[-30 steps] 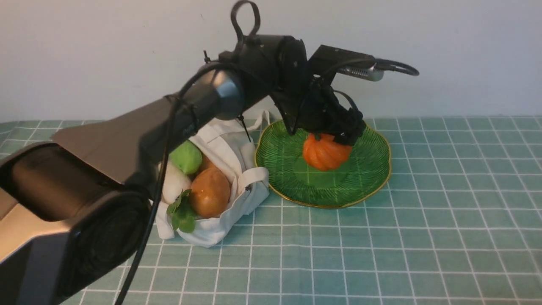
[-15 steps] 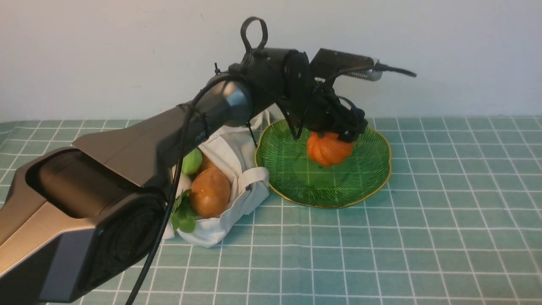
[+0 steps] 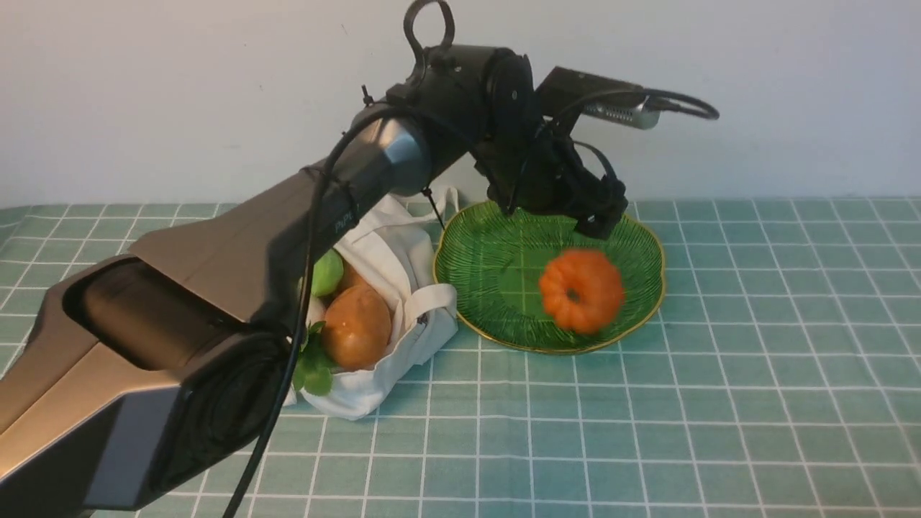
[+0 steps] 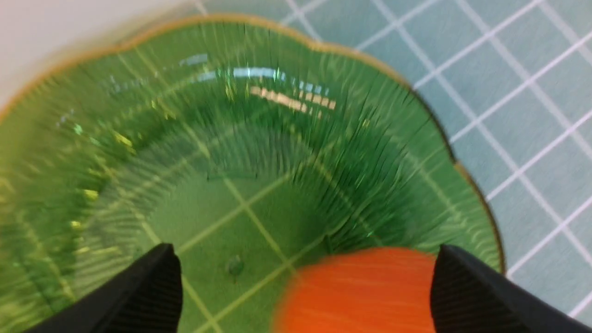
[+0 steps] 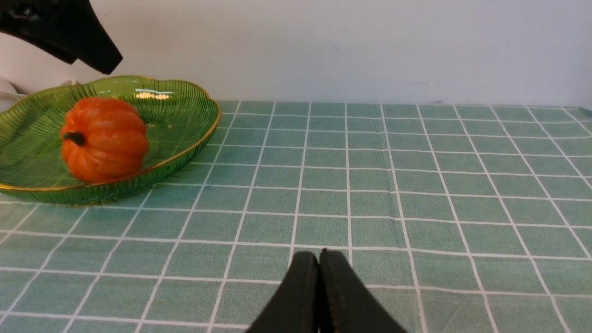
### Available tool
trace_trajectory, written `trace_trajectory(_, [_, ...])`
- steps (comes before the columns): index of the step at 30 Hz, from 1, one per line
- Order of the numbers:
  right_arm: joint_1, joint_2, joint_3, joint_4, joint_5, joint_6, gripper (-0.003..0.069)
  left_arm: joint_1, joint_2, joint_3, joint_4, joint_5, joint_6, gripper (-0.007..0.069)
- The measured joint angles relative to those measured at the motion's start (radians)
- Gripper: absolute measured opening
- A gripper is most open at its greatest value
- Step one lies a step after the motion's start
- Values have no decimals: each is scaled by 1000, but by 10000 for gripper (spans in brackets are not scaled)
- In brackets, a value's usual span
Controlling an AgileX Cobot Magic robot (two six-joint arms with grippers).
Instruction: Take vegetables from cloth bag on blue coffee tablecloth place on plate.
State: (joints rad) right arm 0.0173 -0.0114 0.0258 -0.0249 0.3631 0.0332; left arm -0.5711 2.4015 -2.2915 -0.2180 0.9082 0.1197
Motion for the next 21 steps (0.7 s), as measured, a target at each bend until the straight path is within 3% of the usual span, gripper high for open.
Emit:
trace_trajectory(7, [0, 0, 0, 0, 0, 0, -17, 0, -24, -48, 70, 85, 7, 676])
trace_trajectory(10, [0, 0, 0, 0, 0, 0, -17, 0, -69, -103, 144, 214, 7, 573])
trace_trajectory(11, [0, 0, 0, 0, 0, 0, -17, 0, -91, -134, 173, 268, 7, 503])
trace_trajectory(12, [0, 0, 0, 0, 0, 0, -17, 0, -100, -139, 182, 276, 8, 489])
trace_trajectory(16, [0, 0, 0, 0, 0, 0, -17, 0, -214, -211, 267, 338, 17, 124])
trace_trajectory(17, [0, 0, 0, 0, 0, 0, -17, 0, -221, -213, 270, 340, 20, 111])
trace_trajectory(18, [0, 0, 0, 0, 0, 0, -17, 0, -268, -214, 286, 345, 22, 48])
trace_trajectory(21, [0, 0, 0, 0, 0, 0, -17, 0, -376, -197, 303, 348, 23, 2])
